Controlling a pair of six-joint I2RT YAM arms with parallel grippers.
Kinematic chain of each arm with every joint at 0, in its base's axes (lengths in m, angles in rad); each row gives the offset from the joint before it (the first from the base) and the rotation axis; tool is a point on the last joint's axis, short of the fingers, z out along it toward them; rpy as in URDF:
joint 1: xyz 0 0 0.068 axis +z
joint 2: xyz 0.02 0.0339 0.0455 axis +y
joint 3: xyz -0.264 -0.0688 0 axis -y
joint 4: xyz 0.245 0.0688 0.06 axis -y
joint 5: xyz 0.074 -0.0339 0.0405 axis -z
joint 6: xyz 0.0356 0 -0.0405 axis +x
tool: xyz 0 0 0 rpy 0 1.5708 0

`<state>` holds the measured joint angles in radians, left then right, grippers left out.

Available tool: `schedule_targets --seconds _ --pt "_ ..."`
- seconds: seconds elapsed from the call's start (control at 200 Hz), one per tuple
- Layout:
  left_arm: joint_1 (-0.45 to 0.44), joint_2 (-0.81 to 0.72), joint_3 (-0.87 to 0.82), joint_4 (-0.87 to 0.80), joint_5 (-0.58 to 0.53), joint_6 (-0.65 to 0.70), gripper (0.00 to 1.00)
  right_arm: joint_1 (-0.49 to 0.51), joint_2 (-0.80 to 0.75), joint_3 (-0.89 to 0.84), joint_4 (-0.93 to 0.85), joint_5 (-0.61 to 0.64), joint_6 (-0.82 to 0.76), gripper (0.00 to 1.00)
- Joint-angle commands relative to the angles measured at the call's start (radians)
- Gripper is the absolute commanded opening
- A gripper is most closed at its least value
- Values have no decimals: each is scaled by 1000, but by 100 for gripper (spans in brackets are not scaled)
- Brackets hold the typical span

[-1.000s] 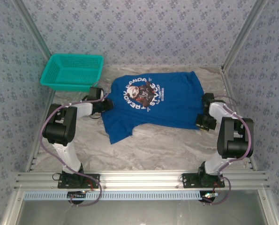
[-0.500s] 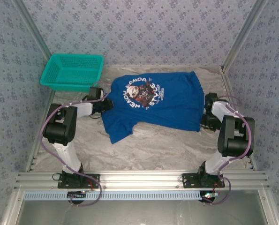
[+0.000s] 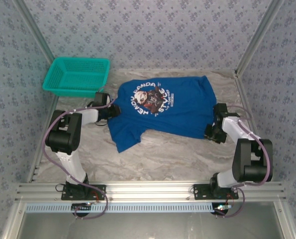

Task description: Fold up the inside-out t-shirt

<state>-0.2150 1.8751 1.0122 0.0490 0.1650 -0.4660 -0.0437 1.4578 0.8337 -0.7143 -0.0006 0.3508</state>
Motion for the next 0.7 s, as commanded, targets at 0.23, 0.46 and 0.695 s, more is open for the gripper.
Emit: schedule_targets --seconds 0.23,0.46,0.695 --pt "9 39 -32 -110 -11 -6 36 -52 78 19 58 -18 -39 22" --pt "9 -32 -57 -80 38 -27 42 -73 58 23 83 -54 -68 0" --pt "-123 -373 -237 -139 13 -88 64 -58 -66 -2 136 -160 -62 0"
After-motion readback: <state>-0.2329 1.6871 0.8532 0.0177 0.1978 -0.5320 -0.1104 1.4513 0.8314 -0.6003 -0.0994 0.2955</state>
